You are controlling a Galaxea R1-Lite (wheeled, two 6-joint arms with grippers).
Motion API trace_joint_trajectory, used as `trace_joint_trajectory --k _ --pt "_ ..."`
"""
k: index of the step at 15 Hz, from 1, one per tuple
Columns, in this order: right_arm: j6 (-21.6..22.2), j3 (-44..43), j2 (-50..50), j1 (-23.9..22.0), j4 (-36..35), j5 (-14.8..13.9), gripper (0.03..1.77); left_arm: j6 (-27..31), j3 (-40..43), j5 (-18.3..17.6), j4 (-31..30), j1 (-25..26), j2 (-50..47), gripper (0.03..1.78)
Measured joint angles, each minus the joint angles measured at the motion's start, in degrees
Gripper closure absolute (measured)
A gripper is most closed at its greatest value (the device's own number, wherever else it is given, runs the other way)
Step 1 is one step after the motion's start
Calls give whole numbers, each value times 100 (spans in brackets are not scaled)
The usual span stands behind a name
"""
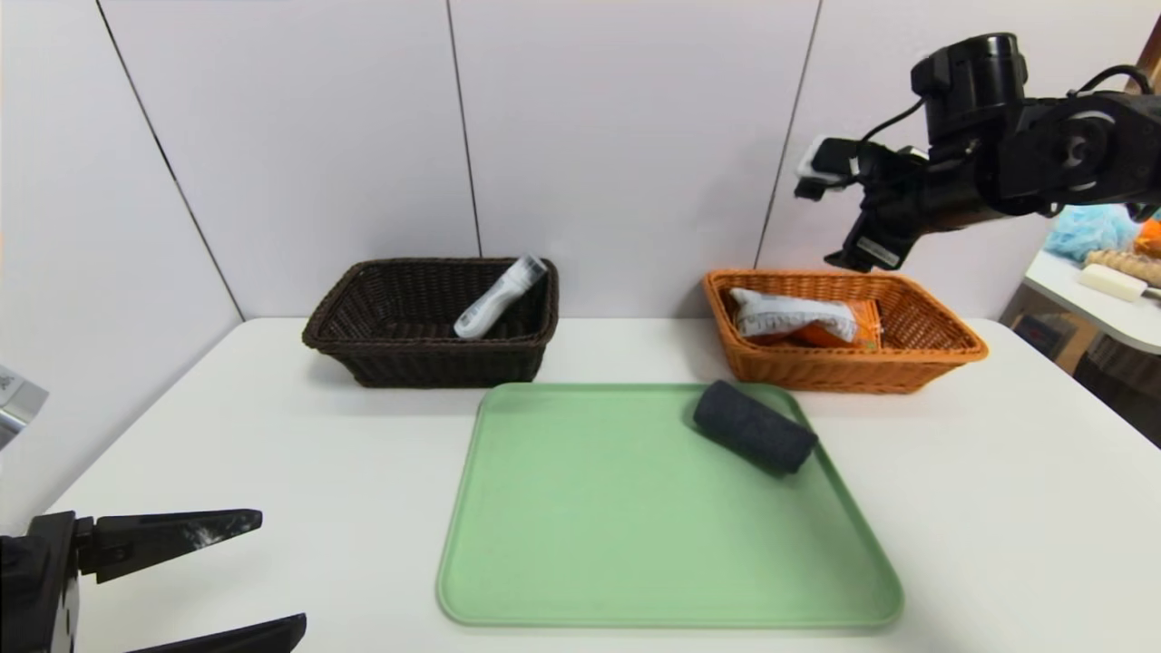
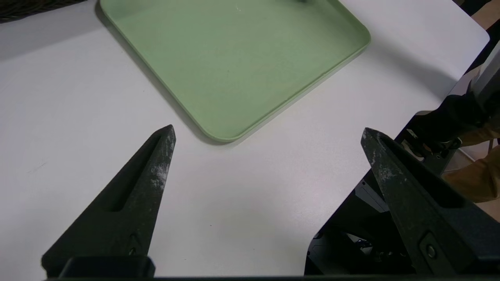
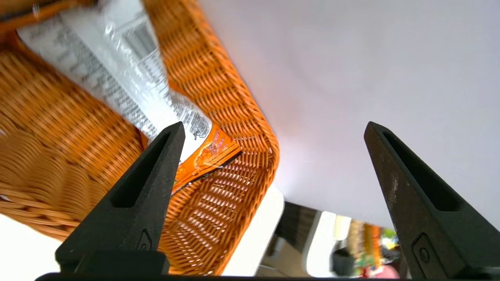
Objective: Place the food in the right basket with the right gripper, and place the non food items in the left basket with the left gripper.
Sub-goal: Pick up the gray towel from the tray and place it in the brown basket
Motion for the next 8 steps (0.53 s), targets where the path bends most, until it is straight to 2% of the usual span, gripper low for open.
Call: trace_joint_trajectory --k 3,8 --pt "1123 80 -311 116 229 13 17 -55 11 23 6 0 -18 12" --pt "3270 113 -824 475 1250 73 13 -83 13 9 6 0 -146 12"
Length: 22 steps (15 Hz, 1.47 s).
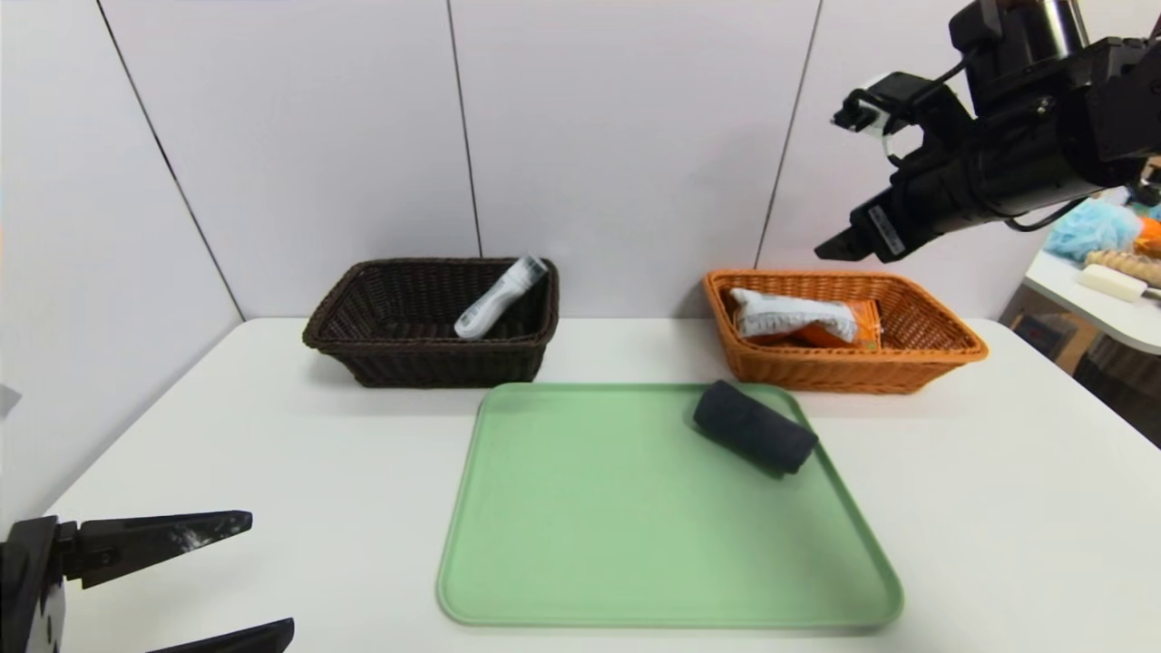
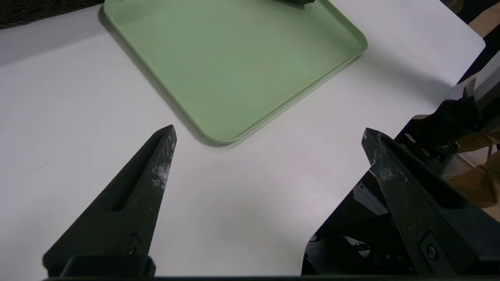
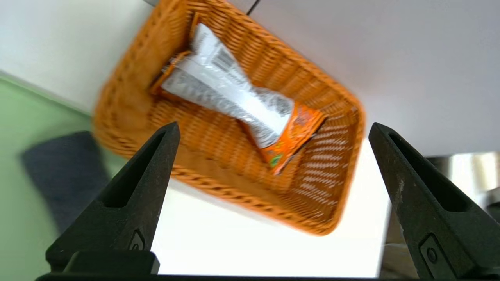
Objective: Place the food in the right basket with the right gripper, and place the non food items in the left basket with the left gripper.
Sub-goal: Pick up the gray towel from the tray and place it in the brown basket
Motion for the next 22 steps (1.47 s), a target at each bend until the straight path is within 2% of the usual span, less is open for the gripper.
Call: trace_joint_trajectory --k 6,9,13,17,20,22 --pt "2477 157 -532 127 689 9 11 -71 -39 -11 -28 0 -132 12" --pt "3235 758 -986 138 951 160 11 -49 -63 -55 -360 -77 -60 12" --pt "3640 2046 -1788 137 969 491 11 -30 -265 -57 -741 -408 417 12" --pt "3725 3307 -2571 74 967 550 11 28 -695 -20 -956 -912 1300 12" --pt "3729 3657 -2931 -11 958 568 11 30 -1248 9 -1096 -1390 2131 12" --pt "3706 3694 -3010 0 934 572 10 30 -1517 28 -1399 -1654 2592 12"
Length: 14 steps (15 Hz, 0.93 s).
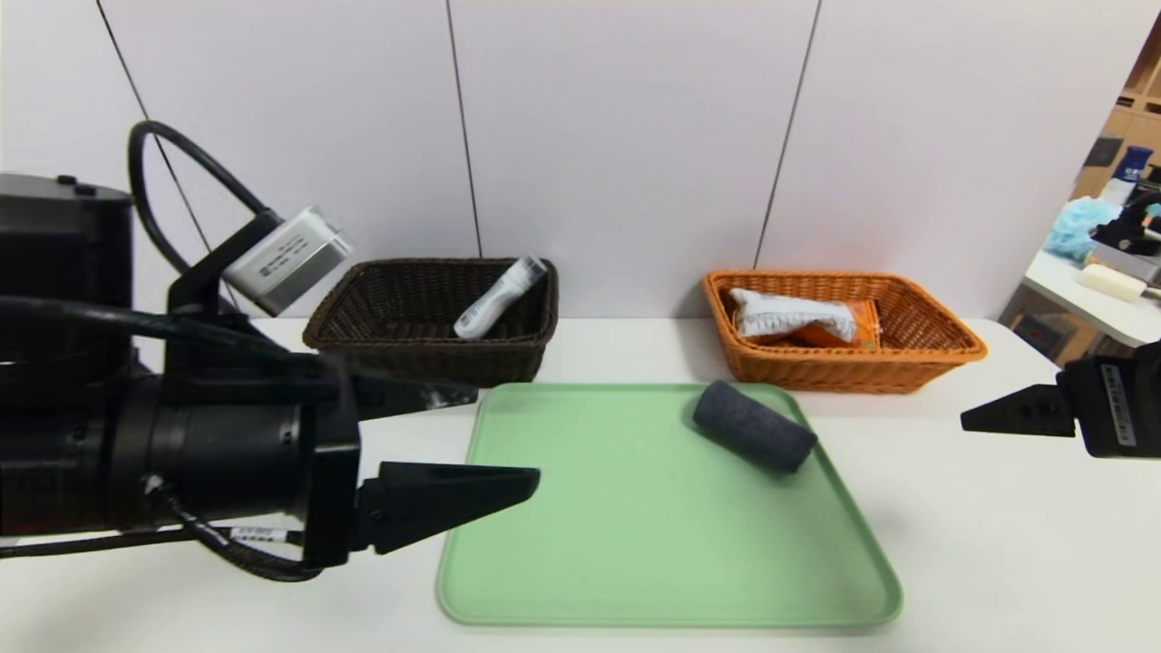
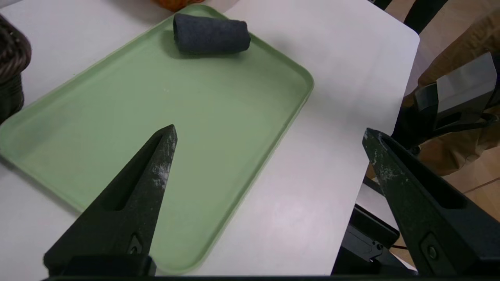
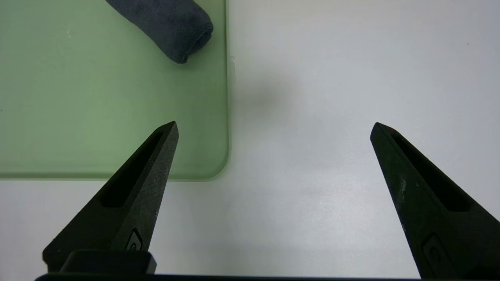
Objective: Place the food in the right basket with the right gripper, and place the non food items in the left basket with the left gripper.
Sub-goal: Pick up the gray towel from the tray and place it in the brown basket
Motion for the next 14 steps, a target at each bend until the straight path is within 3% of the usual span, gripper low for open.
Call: trace_joint_trajectory --k 5,9,14 --pt "-82 -11 397 446 -411 0 11 -16 -38 157 -78 -160 422 12" --pt "-429 -77 1124 962 -986 -6 11 -33 99 866 -35 -145 439 12" --pt "-716 -444 2241 1245 -1265 -9 10 0 185 964 675 17 151 12"
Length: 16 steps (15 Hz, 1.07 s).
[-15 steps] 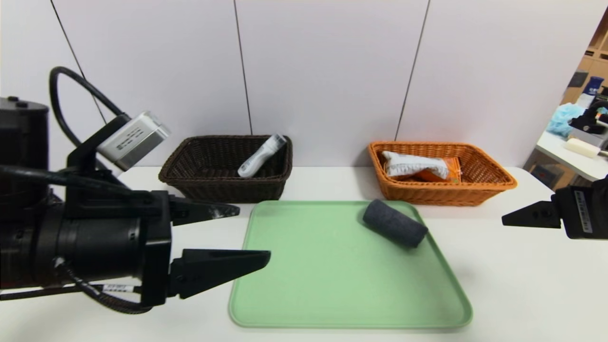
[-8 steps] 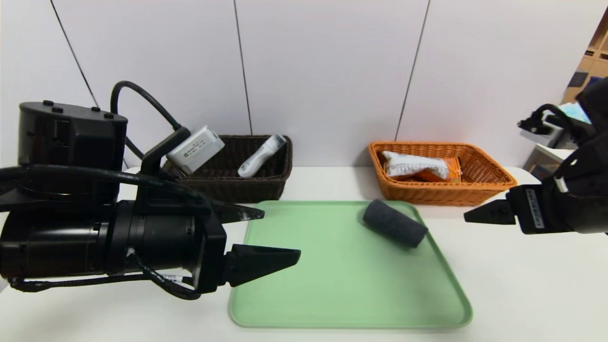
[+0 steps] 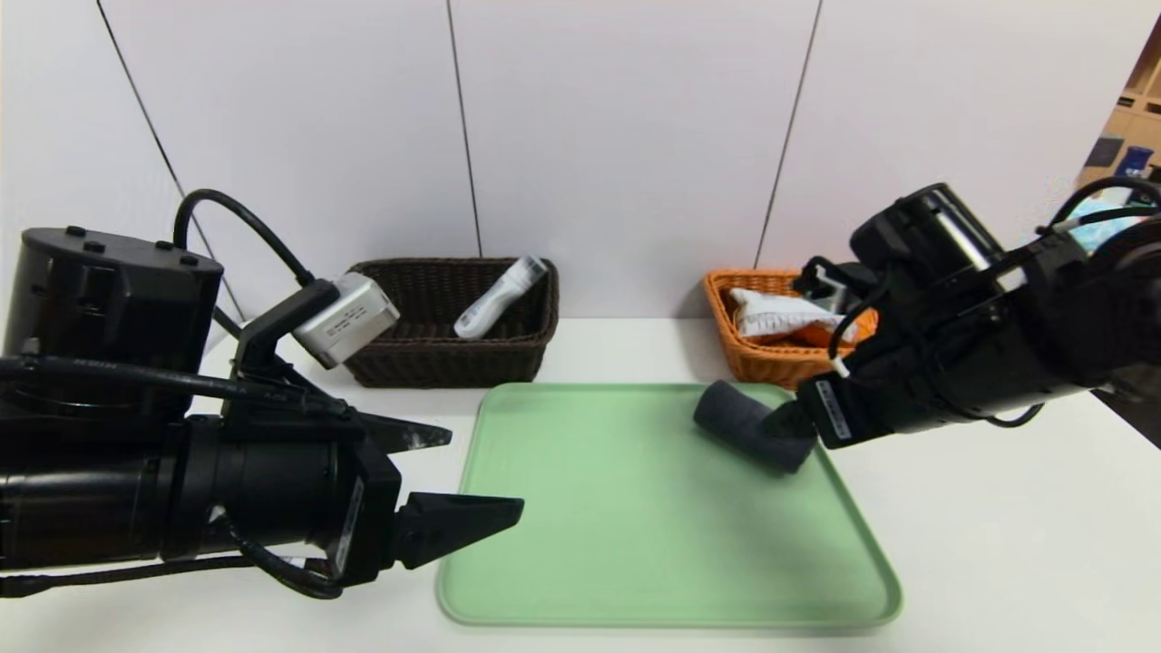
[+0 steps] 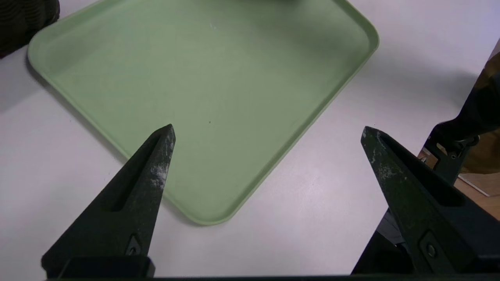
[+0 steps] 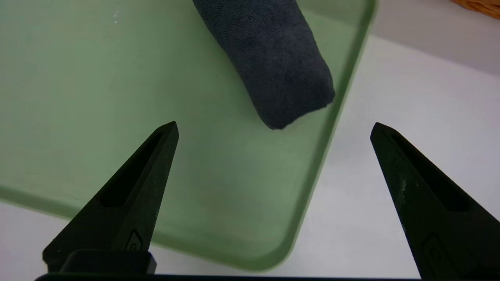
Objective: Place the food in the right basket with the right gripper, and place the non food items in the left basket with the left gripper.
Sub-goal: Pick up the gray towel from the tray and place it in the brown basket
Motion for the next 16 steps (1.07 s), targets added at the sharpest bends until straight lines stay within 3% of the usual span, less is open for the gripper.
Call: trace_joint_trajectory --k 8,15,16 --pt "-207 -496 1161 89 -278 -2 10 15 2 0 963 149 -653 12" --pt "-375 -540 1607 85 -413 -30 10 17 16 0 1153 271 -1085 12" --pt "-412 -542 1626 85 -411 -41 18 15 33 -2 1162 282 -1126 12"
